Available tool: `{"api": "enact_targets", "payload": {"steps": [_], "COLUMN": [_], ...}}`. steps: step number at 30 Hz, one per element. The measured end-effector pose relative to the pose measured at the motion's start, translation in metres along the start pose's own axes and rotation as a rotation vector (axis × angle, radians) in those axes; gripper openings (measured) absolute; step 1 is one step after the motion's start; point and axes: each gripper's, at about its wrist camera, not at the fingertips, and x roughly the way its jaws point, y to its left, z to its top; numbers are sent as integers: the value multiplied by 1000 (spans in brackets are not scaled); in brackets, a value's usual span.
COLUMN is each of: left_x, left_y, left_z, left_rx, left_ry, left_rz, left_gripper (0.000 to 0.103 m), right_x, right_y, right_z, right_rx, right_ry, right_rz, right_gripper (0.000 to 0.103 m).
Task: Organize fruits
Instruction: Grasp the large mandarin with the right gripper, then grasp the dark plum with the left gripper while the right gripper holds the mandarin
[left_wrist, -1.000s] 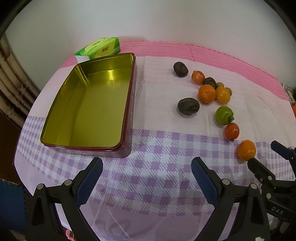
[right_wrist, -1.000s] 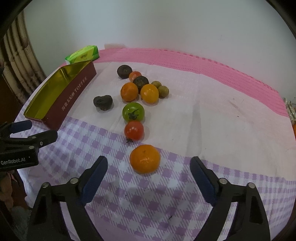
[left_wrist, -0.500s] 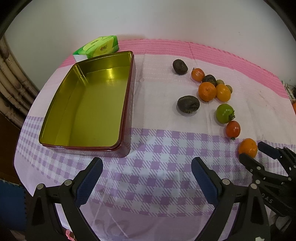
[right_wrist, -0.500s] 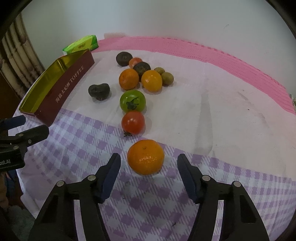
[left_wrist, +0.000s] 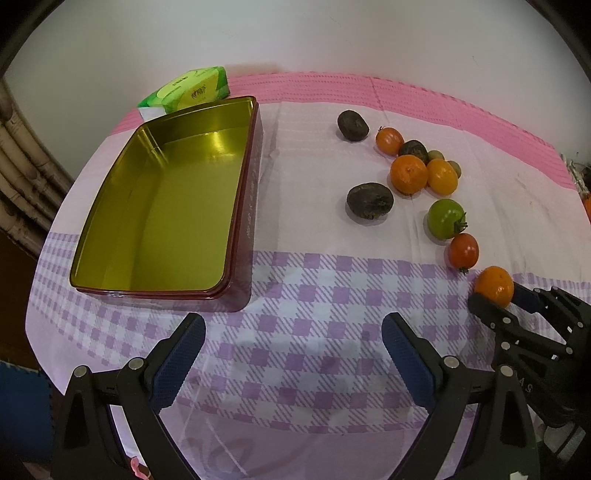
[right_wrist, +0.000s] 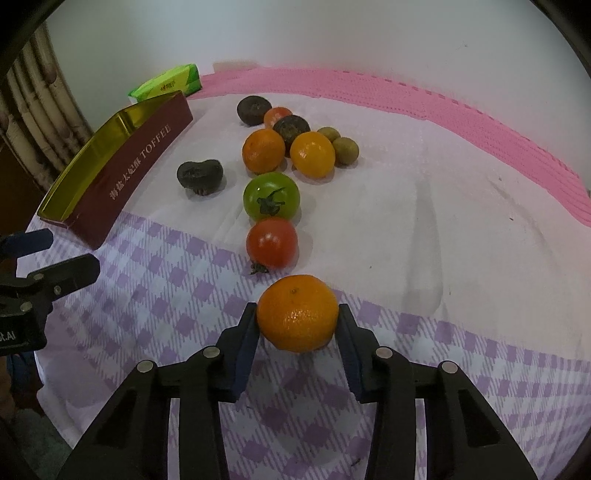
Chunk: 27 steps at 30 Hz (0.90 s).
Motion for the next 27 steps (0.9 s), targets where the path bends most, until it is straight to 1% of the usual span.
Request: {"api": "enact_targets", "payload": {"steps": [3,9,14,22,24,27], "left_x": [1,2,5,8,8,11], "left_y": [-1,-5,-8,-12,-12,-12], "left_z": [0,2,8,23,27,33], "left_rx": [4,10,11,23,23,18], "left_ry": [2,6,3,-17,-26,-29], "left_rz": [0,-7,-29,-46,-54,-89], "left_gripper": [95,95,95,94,93,88], "right_x": [0,5,11,21,24,28], "right_y": [-6,-32,-51,-63,-64,-68], "right_z": [1,13,23,40,45,49], "right_rx": [10,43,58,62,59,75], "right_ry": [-12,-39,-81,-139,-151,-156], "right_rz": [-20,-64,-93,-116,-136,-133], "right_gripper": [42,42,42,42,41,41]}}
